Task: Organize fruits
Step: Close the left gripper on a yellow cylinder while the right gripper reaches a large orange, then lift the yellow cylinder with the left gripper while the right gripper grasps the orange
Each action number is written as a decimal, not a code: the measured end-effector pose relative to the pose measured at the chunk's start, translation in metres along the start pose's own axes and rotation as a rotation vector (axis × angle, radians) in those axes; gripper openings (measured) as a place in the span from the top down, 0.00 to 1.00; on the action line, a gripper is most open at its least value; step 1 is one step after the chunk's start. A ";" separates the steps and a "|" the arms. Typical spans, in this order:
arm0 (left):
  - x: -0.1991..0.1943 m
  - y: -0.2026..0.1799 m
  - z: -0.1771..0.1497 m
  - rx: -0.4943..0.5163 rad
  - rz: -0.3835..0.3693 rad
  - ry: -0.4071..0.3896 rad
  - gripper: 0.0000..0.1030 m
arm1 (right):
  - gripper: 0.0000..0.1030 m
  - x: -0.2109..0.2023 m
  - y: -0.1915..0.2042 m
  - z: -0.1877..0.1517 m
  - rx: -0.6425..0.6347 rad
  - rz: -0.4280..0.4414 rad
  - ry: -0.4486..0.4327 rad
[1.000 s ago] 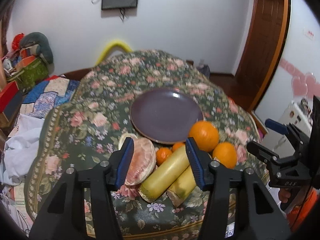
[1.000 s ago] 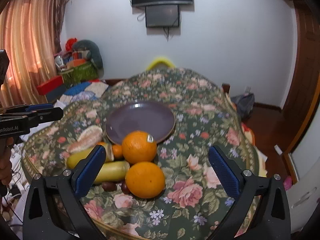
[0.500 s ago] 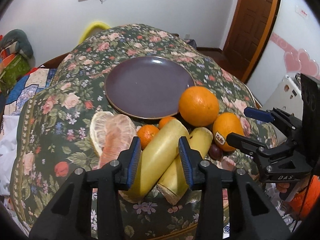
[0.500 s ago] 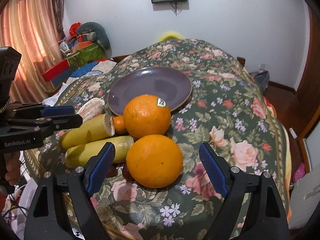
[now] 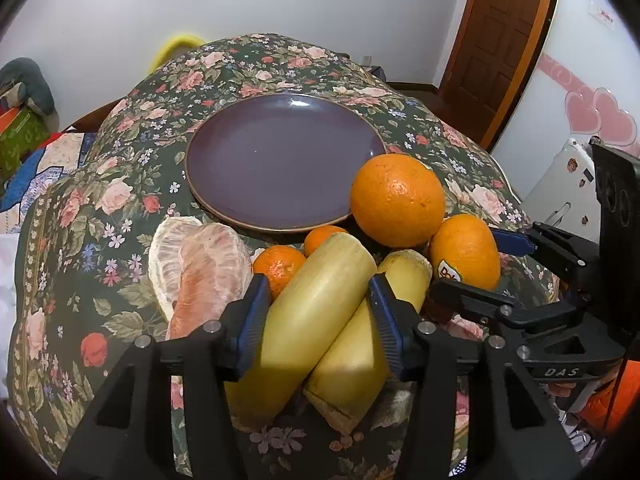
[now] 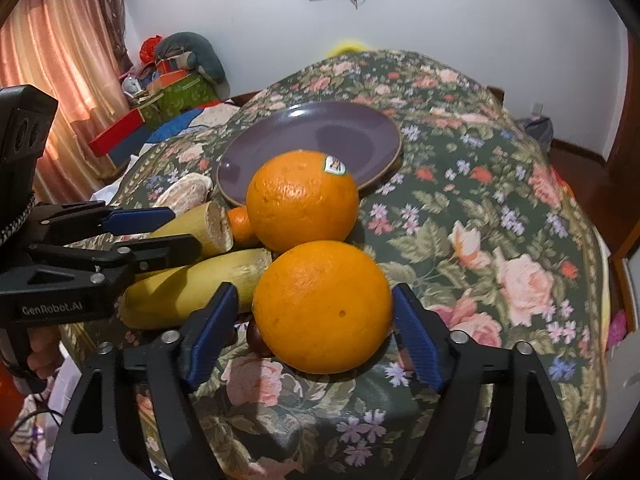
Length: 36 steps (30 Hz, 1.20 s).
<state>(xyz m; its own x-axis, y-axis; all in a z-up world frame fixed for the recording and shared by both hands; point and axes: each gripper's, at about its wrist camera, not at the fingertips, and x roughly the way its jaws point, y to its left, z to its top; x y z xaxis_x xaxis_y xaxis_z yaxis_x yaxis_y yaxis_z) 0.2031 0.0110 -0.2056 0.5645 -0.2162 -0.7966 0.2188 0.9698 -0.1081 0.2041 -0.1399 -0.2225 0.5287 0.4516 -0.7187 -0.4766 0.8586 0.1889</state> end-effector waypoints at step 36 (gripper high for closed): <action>-0.032 0.023 -0.054 -0.123 0.021 0.156 0.65 | 0.38 -0.025 -0.004 -0.014 0.018 0.045 0.026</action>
<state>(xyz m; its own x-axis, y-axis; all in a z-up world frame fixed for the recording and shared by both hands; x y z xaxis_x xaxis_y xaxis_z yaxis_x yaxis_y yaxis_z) 0.1471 0.0464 -0.2149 0.4355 -0.1853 -0.8809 0.1042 0.9824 -0.1551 0.1832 -0.1574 -0.2147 0.4888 0.4833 -0.7263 -0.4864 0.8421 0.2329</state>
